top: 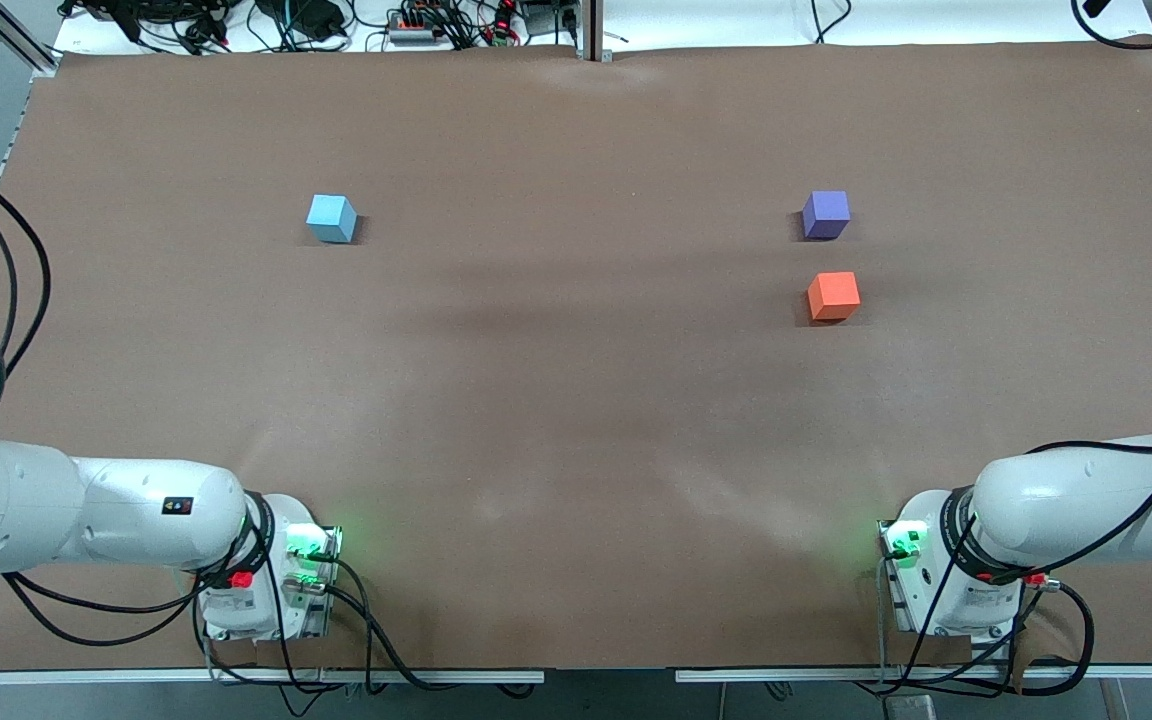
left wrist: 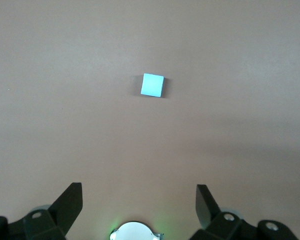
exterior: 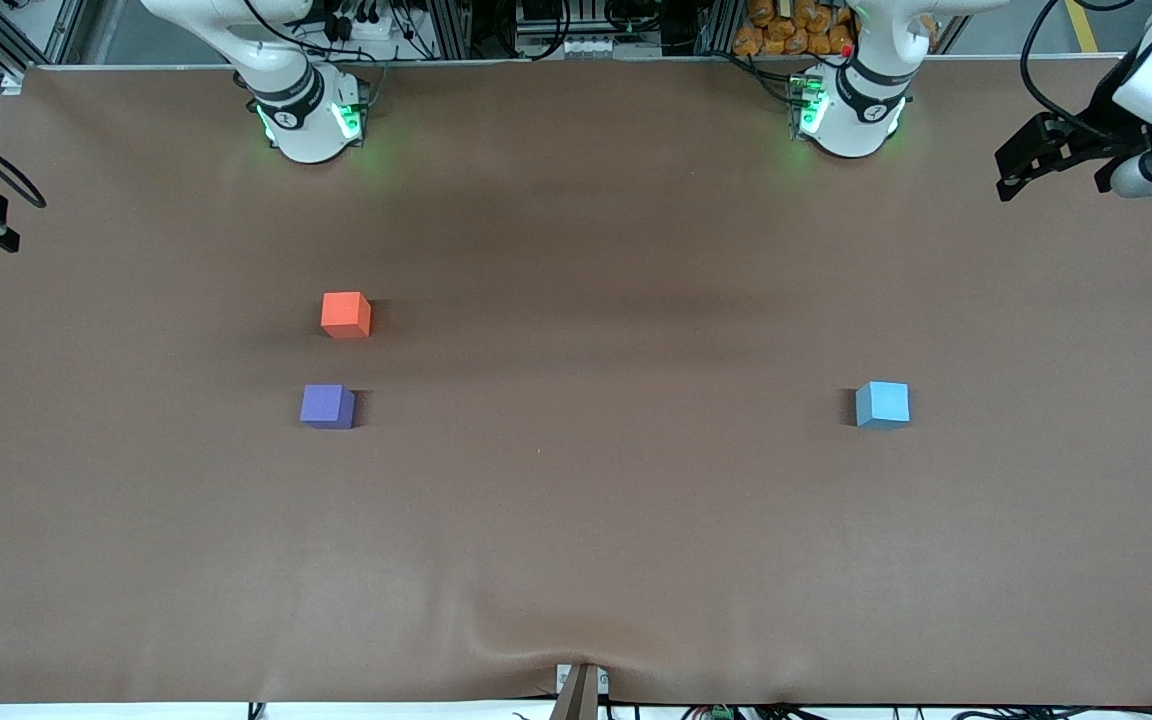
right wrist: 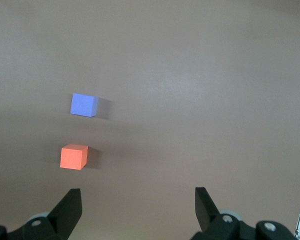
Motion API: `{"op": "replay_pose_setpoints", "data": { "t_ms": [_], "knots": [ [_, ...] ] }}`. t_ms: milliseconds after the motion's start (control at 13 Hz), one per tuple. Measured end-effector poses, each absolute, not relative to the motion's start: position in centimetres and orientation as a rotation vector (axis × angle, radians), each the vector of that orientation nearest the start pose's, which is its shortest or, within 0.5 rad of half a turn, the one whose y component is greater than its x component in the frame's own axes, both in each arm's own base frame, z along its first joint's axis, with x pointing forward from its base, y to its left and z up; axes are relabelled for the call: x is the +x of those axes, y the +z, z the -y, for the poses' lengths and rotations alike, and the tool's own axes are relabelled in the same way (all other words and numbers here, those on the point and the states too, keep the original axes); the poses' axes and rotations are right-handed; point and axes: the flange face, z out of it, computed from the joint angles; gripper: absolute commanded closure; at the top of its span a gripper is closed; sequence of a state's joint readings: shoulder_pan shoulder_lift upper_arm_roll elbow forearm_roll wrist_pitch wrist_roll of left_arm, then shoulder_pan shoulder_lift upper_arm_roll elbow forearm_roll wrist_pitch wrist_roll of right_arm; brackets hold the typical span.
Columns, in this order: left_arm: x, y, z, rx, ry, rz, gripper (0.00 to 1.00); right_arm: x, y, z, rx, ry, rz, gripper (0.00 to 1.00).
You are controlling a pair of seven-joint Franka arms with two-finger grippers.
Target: Place blue block between orange and purple blocks
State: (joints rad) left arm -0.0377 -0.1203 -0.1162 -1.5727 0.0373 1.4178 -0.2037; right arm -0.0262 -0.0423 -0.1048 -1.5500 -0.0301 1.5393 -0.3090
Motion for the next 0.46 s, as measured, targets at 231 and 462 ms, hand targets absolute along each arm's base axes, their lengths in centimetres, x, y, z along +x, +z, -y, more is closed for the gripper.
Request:
{"op": "replay_pose_setpoints", "data": {
  "t_ms": [231, 462],
  "knots": [
    [49.46, 67.34, 7.06, -3.084, 0.047, 0.085, 0.0, 53.36, 65.25, 7.3, -3.16, -0.033, 0.286, 0.0],
    [49.53, 67.66, 7.01, -3.086, 0.035, 0.087, 0.0, 53.38, 65.22, 7.05, -3.159, -0.032, 0.293, 0.0]
  ]
}}
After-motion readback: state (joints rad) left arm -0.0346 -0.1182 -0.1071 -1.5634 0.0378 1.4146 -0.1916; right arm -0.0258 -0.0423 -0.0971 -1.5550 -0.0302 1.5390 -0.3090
